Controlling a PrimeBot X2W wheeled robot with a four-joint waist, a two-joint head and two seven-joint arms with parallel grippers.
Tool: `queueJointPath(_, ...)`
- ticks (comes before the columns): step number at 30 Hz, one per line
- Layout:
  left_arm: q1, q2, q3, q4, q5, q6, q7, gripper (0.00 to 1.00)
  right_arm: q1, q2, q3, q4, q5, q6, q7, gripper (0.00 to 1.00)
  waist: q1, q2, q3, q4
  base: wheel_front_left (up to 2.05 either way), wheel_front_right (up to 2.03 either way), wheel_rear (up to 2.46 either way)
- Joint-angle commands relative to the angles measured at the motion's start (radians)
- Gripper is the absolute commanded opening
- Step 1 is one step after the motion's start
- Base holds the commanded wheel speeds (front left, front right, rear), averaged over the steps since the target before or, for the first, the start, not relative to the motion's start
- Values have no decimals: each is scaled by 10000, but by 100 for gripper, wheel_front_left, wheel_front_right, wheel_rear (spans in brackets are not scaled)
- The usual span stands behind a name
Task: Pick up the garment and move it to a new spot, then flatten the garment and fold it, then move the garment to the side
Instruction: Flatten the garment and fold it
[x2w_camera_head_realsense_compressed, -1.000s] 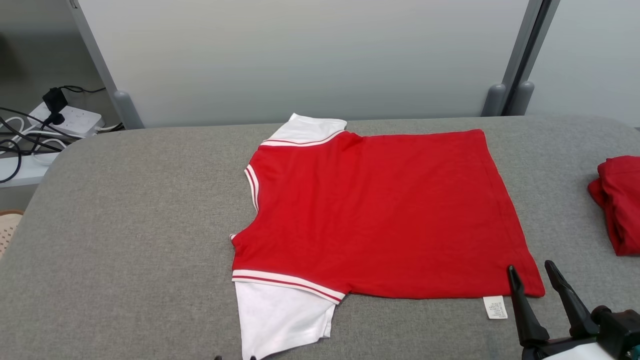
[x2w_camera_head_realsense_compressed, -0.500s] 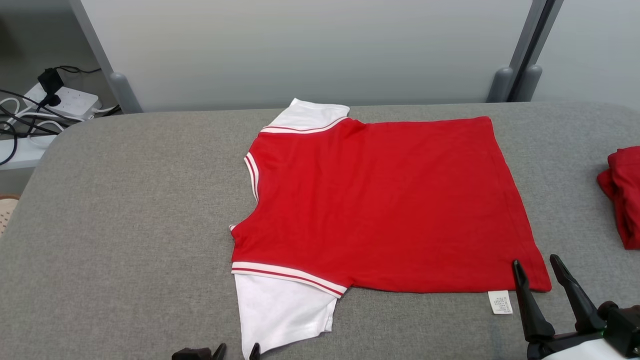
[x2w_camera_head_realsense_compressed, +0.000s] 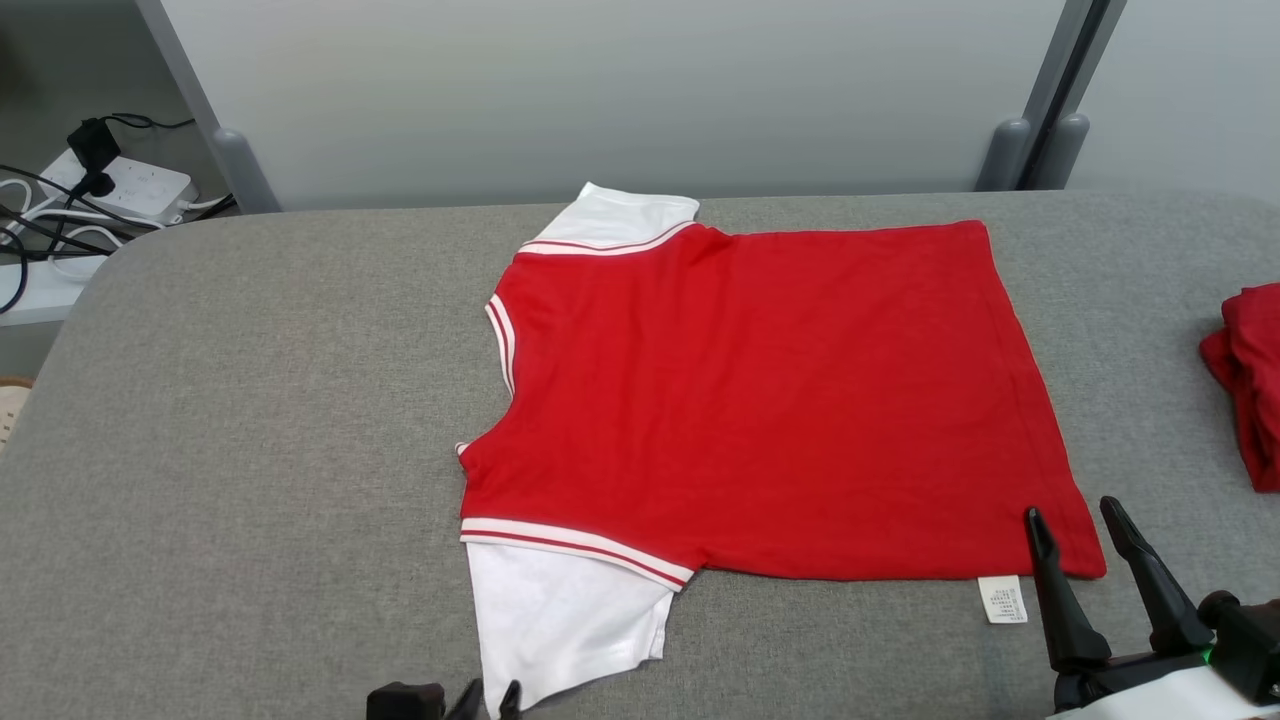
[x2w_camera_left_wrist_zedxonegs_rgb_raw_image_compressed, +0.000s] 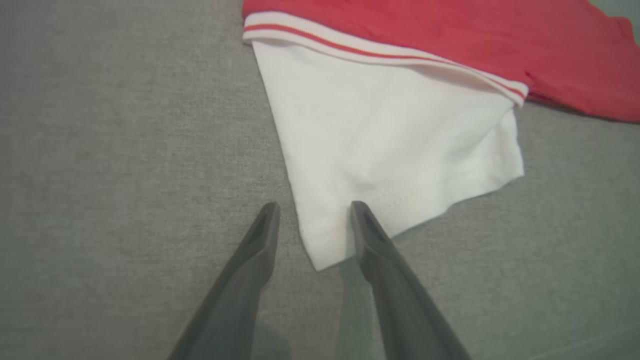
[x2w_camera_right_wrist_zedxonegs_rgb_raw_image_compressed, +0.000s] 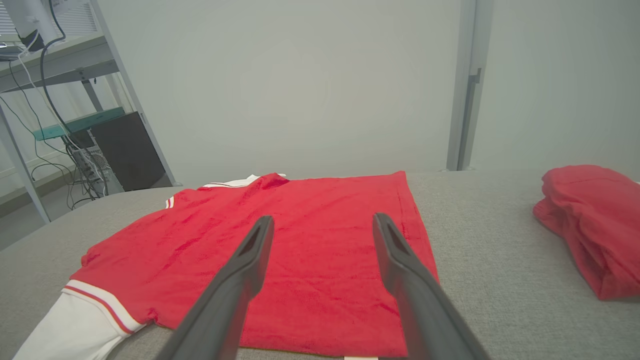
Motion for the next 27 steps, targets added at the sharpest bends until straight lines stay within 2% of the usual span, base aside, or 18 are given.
queueJointPath(1, -393, -5, 177, -74, -99, -3, 16, 0, -378, -262, 220, -204, 71, 40, -128, 100, 0, -1, -15, -10, 0, 0, 0)
queueJointPath(8, -193, -5, -175, -403, -181, 17, 292, 0, -336, -266, 155, -215, 110, 40, -128, 100, 0, -1, -64, -10, 0, 0, 0)
queueJointPath(12, -57, 110, -152, -737, -159, 183, 349, 0, -306, -272, 103, -212, 98, 40, -128, 100, 0, -1, -43, 30, 0, 0, 0)
queueJointPath(19, 345, 734, 246, -1807, -219, 633, 739, 0, -241, -189, -272, 291, 61, 40, -128, 100, 0, -1, -6, 154, 0, 0, 0)
queueJointPath(27, 755, 1476, 733, -3370, -322, 1033, 1326, 0, -626, -275, -497, 1896, 557, 40, -128, 100, 0, -1, 226, 277, 0, 0, 0)
